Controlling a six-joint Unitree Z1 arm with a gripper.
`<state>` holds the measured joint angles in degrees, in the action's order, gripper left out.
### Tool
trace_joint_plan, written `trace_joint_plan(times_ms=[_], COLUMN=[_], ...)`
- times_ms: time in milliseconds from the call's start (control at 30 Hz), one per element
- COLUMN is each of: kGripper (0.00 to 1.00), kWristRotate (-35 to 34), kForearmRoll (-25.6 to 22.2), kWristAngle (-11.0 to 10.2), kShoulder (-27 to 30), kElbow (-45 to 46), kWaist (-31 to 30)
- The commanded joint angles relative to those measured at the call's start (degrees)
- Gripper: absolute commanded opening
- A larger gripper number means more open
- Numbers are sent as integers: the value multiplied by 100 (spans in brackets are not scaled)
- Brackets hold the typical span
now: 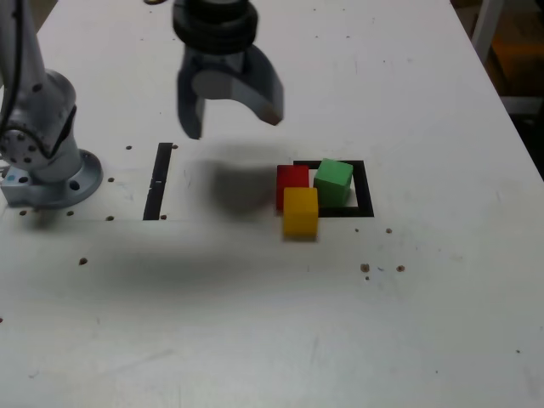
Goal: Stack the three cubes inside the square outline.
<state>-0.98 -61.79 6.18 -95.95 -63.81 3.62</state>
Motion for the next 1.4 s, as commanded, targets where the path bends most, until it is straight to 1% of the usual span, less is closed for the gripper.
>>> trace_joint_plan(times_ms=[0, 200, 433, 500, 633, 967, 1167, 1367], kGripper=[96, 96, 96, 96, 96, 95, 95, 95], kWristRotate=[-27, -35, -128, -178, -192, -233, -319, -359], kForearmRoll=[-36, -92, -108, -113, -118, -226, -454, -499], kWristAngle=[-16, -93, -437, -481, -503, -460, -298, -98], kShoulder=[-179, -711, -1246, -1339, -1503, -1870, -1954, -2044], kElbow=[-210, -666, -943, -978, -1037, -1108, -1146, -1256], kWaist=[-44, -77, -82, -82, -80, -20, -142, -304])
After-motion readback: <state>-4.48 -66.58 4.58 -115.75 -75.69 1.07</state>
